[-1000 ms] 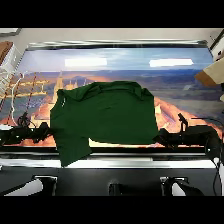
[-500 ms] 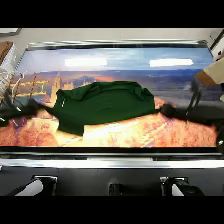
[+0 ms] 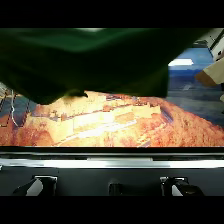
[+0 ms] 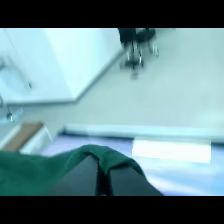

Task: Fold the clothes and pants, and hang the long-sleeved shirts on hangers.

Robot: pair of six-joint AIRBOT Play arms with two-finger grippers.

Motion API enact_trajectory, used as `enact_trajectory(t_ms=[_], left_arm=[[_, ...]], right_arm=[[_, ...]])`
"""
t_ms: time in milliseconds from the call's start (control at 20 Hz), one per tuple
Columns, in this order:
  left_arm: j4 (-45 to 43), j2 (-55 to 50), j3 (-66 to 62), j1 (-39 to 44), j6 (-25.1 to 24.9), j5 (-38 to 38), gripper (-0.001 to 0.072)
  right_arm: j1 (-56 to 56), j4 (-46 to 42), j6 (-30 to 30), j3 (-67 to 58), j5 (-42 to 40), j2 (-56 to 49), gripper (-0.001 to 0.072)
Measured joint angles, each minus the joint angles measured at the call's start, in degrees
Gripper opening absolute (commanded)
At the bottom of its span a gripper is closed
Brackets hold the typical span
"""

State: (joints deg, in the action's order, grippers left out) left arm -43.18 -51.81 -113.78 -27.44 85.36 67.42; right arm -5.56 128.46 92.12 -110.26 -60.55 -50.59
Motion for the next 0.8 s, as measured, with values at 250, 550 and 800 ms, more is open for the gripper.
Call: enact_trajectory(t_ms=[250,550,800], left_arm=[[-15.61,7.63,-2.8,-0.15,8.55,1.68,0.0012],[-15.3,4.28,6.45,0.44,3.82,4.28,0.0012],[-13.51,-10.03,17.99,8.31,-3.96,3.69,0.0013]], right_arm=[[0.07,-8.17,-11.04,-8.02,-0.66,3.85,0.0031],[0.09,-15.72,-18.71,-2.67,-8.59,-1.75,0.0032],[0.11,-17.11,-18.64,14.19,-8.66,-11.43,0.0032]])
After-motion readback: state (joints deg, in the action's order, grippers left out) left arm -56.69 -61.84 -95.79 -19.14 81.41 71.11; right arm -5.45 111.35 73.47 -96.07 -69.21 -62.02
